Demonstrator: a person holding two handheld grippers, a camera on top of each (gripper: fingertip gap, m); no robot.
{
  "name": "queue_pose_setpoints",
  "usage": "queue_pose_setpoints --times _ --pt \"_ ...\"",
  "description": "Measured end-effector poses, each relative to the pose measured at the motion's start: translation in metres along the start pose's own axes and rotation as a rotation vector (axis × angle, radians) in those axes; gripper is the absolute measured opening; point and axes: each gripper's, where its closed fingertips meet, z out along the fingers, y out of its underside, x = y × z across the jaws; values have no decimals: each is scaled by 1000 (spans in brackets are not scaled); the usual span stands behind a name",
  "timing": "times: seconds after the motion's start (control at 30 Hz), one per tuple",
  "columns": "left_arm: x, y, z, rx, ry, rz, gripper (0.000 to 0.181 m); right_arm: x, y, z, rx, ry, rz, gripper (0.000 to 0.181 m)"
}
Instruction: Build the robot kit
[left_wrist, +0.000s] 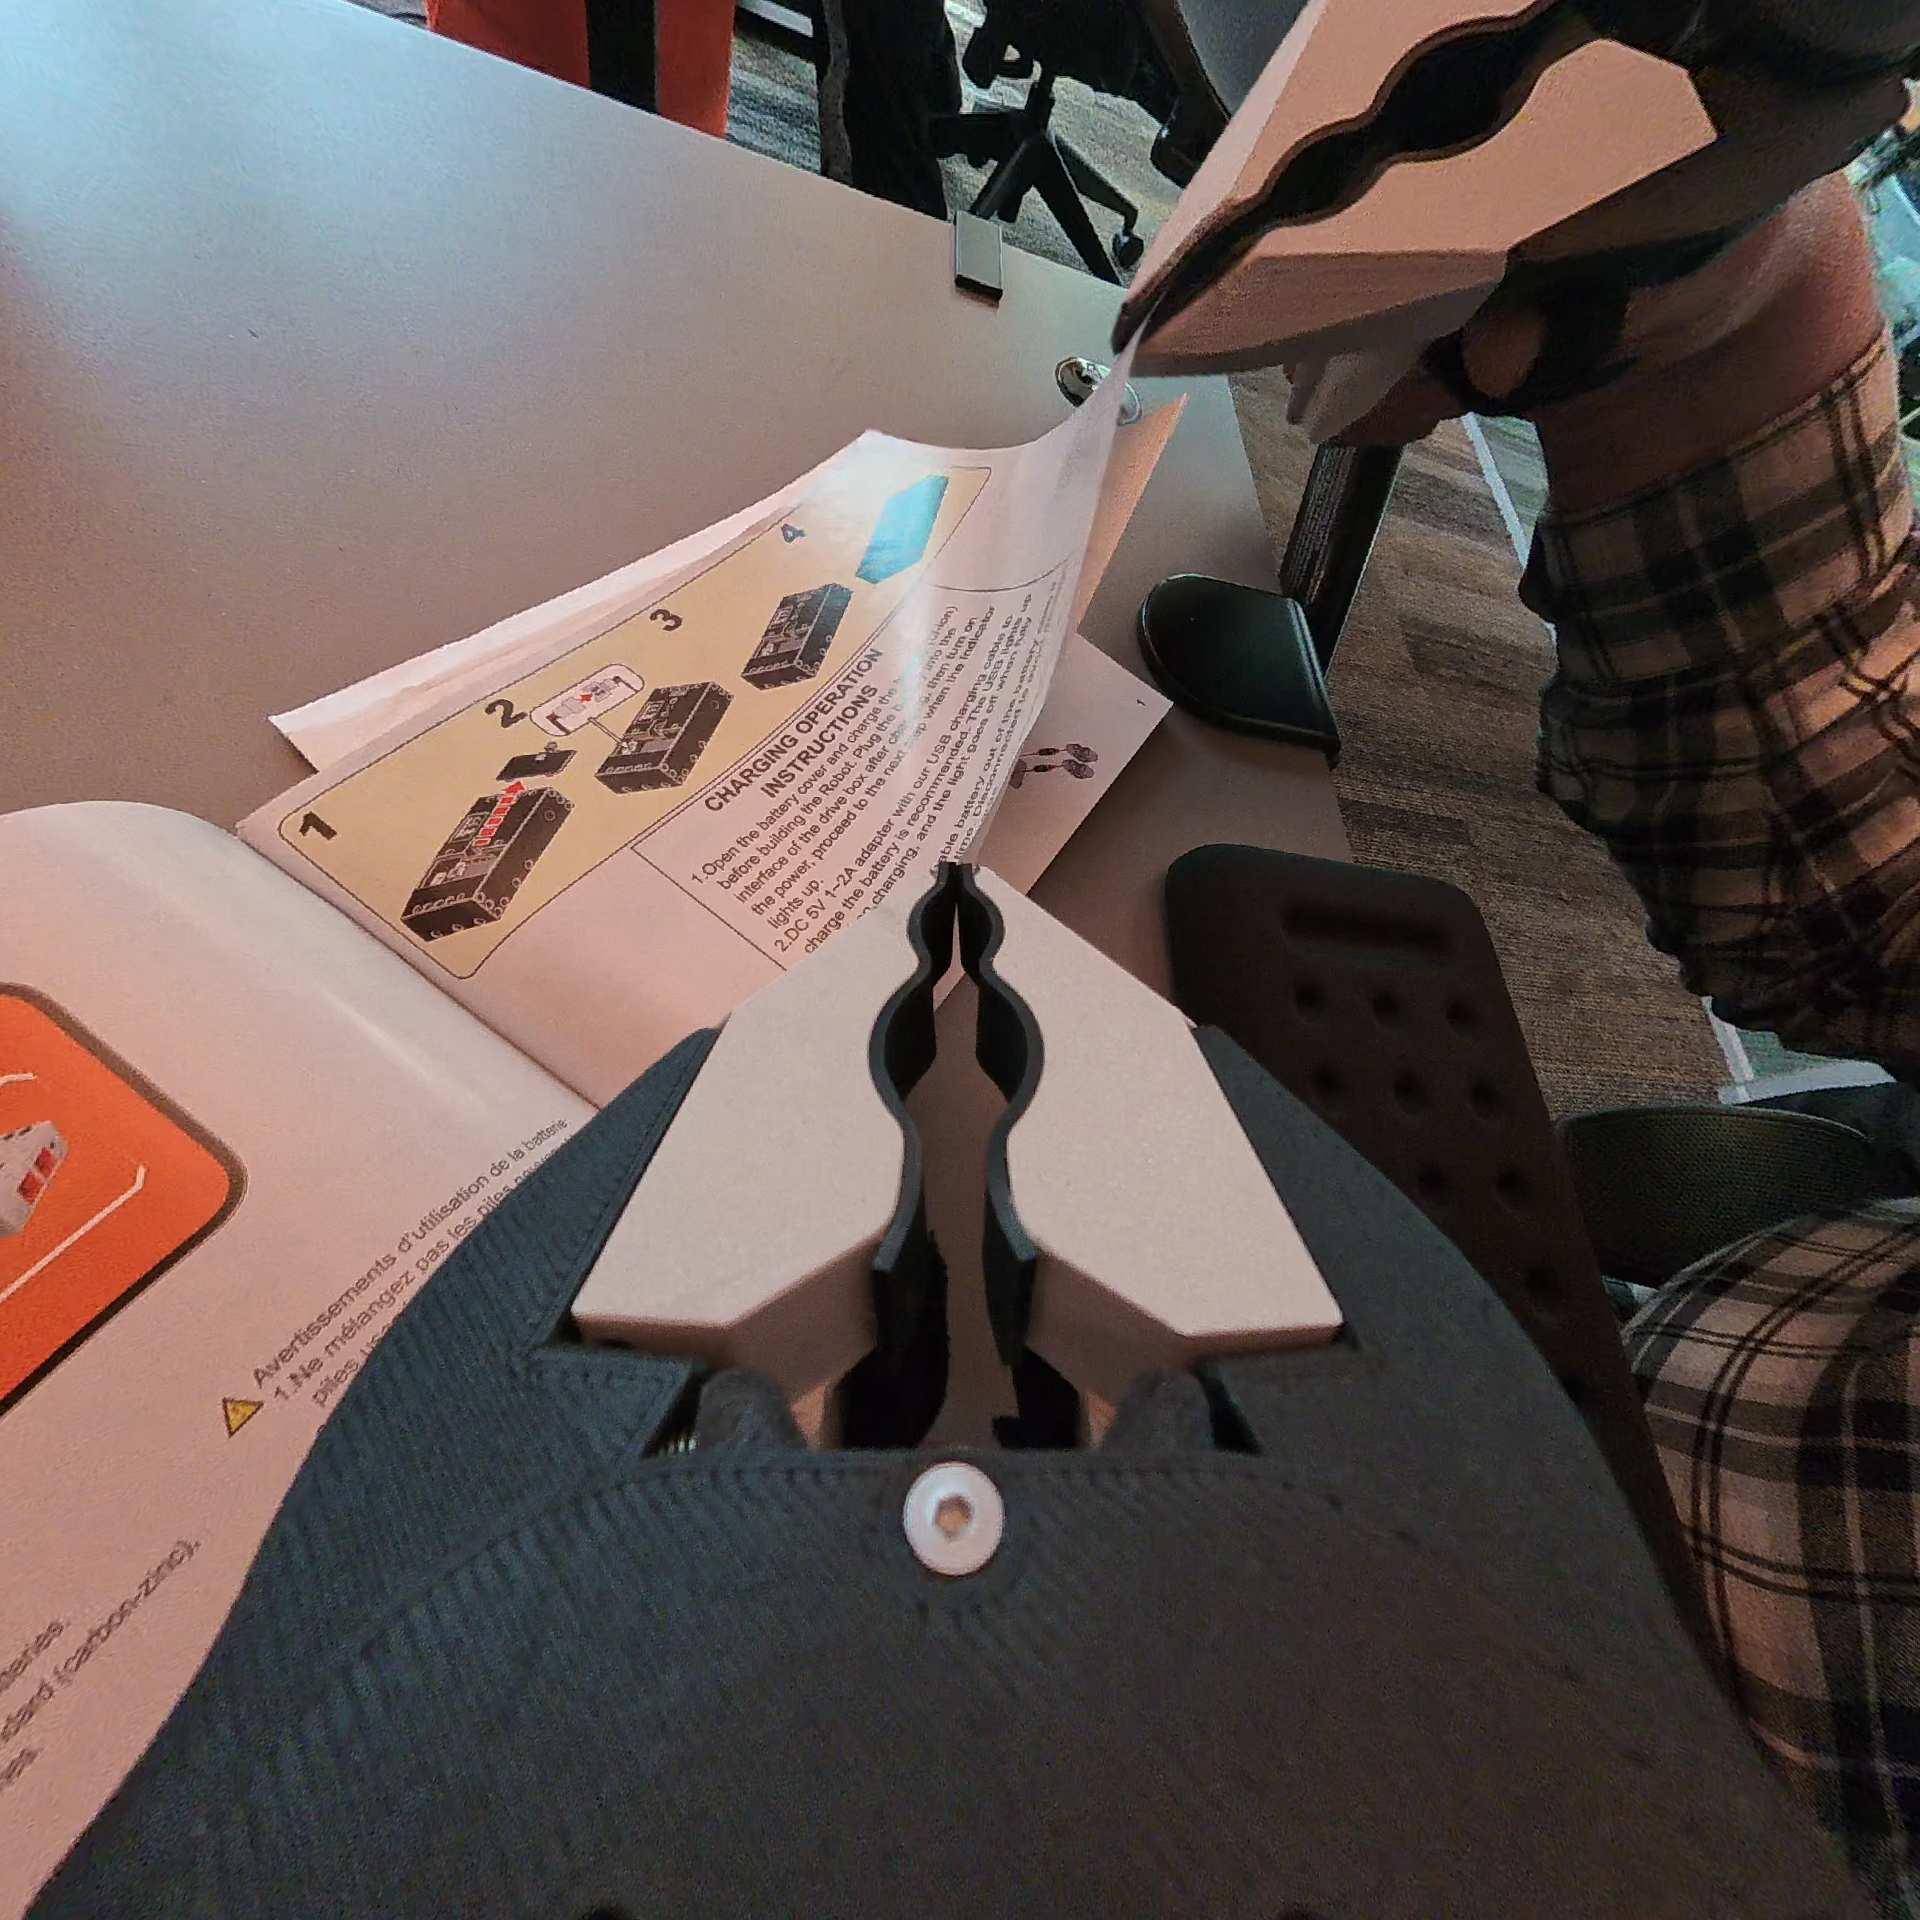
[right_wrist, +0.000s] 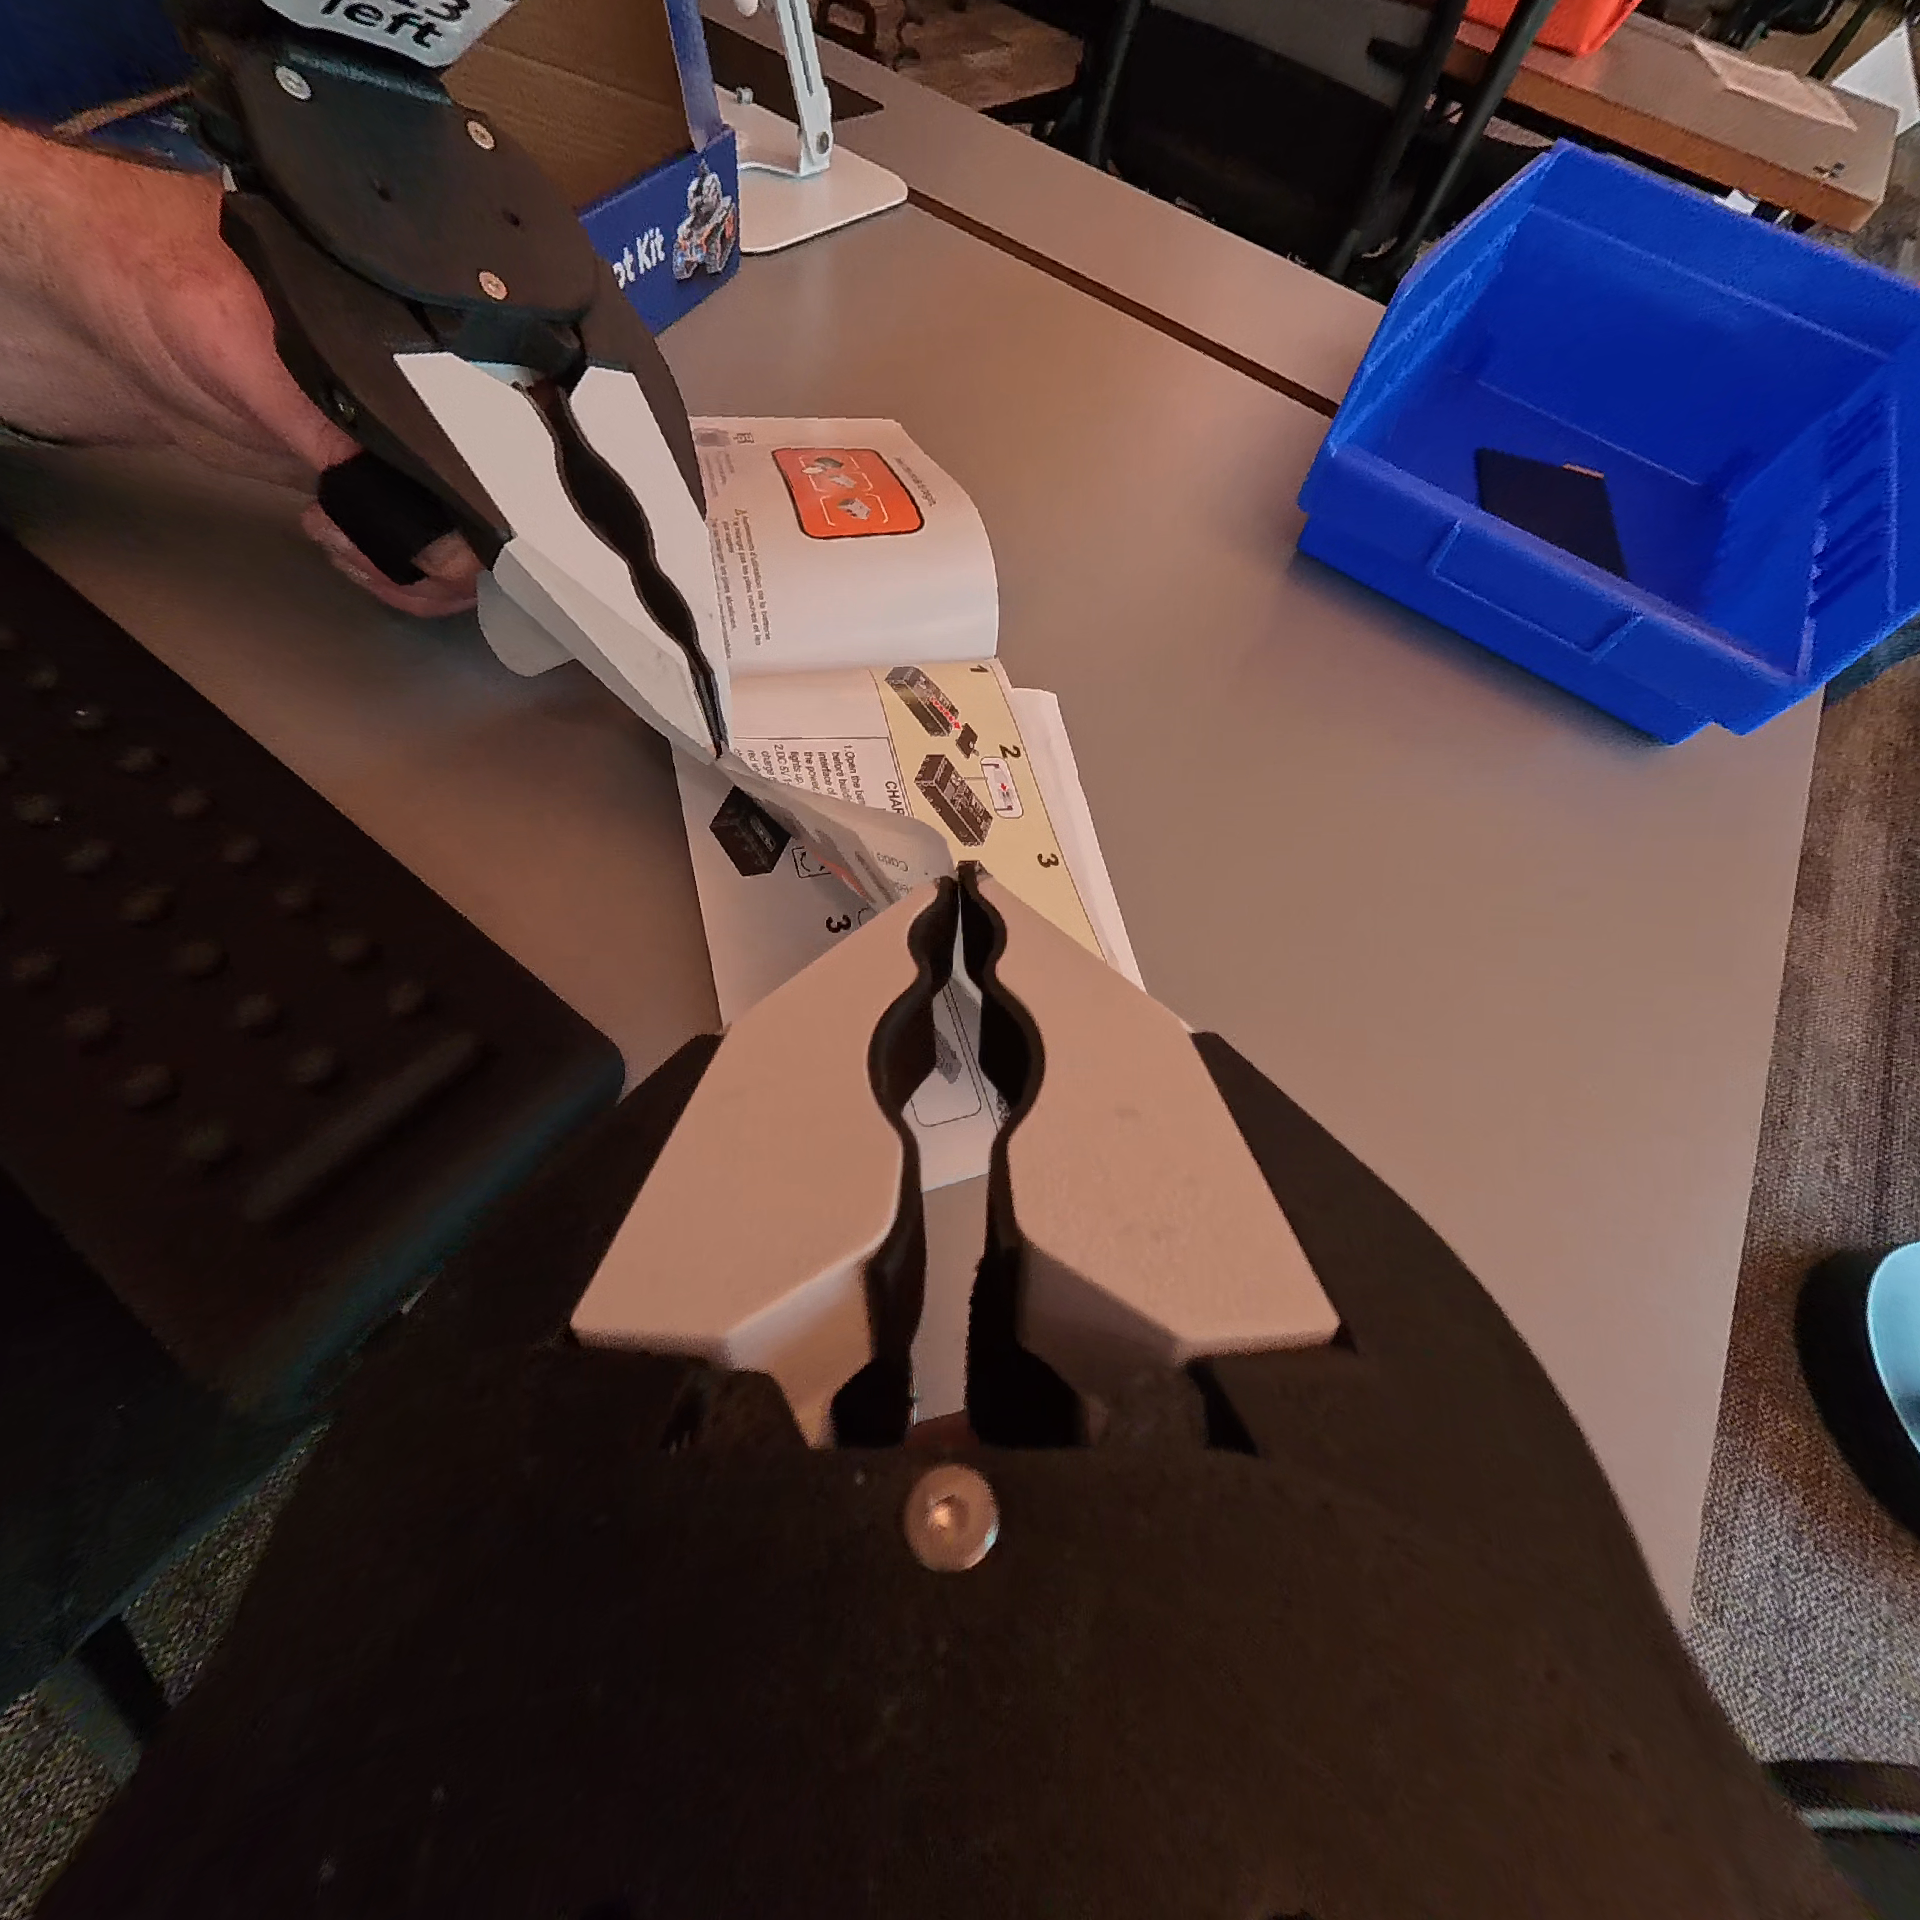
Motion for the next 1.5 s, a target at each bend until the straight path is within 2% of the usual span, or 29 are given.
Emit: queue_pose_setpoints --times 0.13,0.27,0.33,0.5,0.63,0.83,1.0,1.3,1.37,1.43,1.5 --pt "0 -1 -2 2 -7 22 0 3 -5 4 -3 18 -12 0" --pt "3 -9 -5 17 -26 71 15 1 -14 5 9 21 -30 0" --pt "5 -15 -7 38 -37 98 22 0 -18 7 9 23 -44 0" --pt "13 -38 -17 123 -64 164 26 -8 -29 14 0 23 -96 0" --pt "20 -52 -21 177 -73 205 23 -18 -40 22 5 11 -132 0" --pt "26 -57 -20 198 -75 235 20 -27 -52 32 16 11 -161 0" --pt "17 -57 -24 191 -140 273 0 -34 -62 40 43 2 -166 0" --pt "4 -59 -42 182 -161 253 0 -34 -80 52 103 30 -136 0" --pt "-2 -59 -47 172 -188 257 0 -28 -83 51 120 73 -123 8" --pt "-7 -60 -53 170 -206 244 0 -24 -84 47 127 90 -97 23" --pt "-16 -58 -59 149 -241 229 0 -22 -81 44 130 98 -72 27"
